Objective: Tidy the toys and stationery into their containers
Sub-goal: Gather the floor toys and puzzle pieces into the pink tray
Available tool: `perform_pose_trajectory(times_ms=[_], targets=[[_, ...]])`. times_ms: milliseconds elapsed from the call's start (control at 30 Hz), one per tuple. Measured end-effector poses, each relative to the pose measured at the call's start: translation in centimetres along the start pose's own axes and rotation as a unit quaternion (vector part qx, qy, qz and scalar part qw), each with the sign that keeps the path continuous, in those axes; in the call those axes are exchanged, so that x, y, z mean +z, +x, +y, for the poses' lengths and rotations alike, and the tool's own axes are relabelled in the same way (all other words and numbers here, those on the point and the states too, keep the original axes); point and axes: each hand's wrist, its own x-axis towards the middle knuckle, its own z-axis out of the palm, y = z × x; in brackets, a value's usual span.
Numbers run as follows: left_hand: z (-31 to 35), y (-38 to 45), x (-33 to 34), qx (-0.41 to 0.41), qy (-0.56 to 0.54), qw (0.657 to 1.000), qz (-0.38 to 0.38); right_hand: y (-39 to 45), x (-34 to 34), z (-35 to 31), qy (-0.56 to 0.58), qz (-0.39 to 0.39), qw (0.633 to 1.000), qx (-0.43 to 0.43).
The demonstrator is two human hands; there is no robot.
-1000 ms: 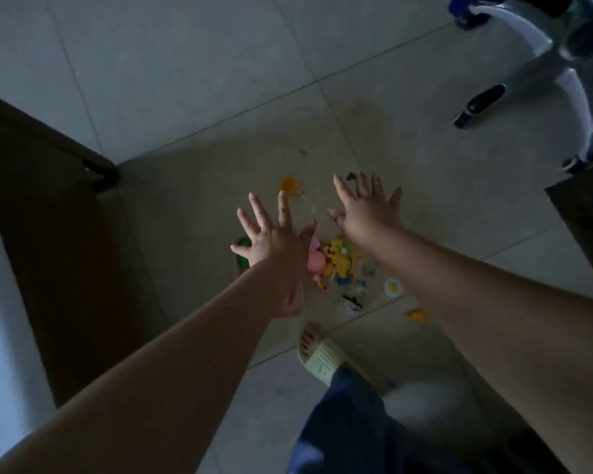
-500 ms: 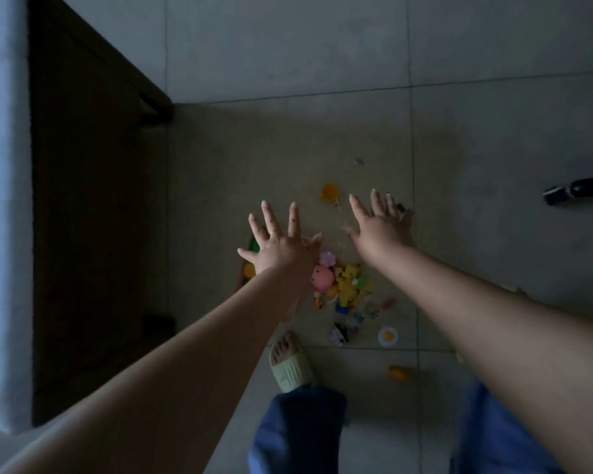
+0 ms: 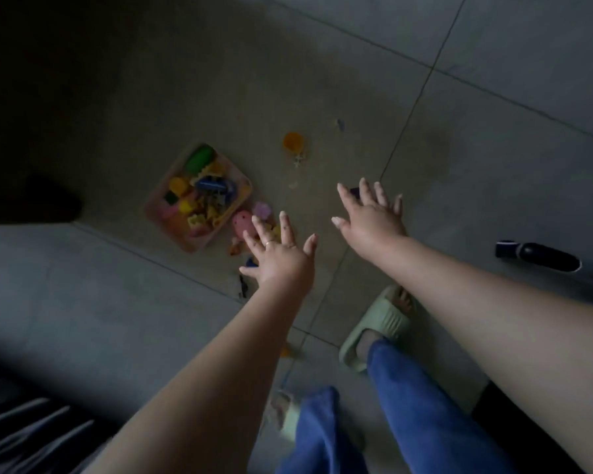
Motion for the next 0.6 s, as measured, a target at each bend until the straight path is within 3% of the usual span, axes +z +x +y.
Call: perform_pose_trajectory(times_ms=[233, 433, 600], targets=[[-7.0, 2.4, 8.3, -0.052, -0.047, 0.997, 0.012, 1.2, 8.1, -2.0, -0.056, -0.018, 0.994, -0.088], [-13.1, 8.5, 12.7, -0.087, -0.105, 0.987, 0.084, 6.4, 14.9, -6.4, -0.080, 0.019, 0.983, -0.165], [-15.6, 14.7, 13.2, -0.061, -0.146, 0.978, 0.133, 12.4, 17.8, -10.1, -0.117, 0.087, 0.958, -0.248]])
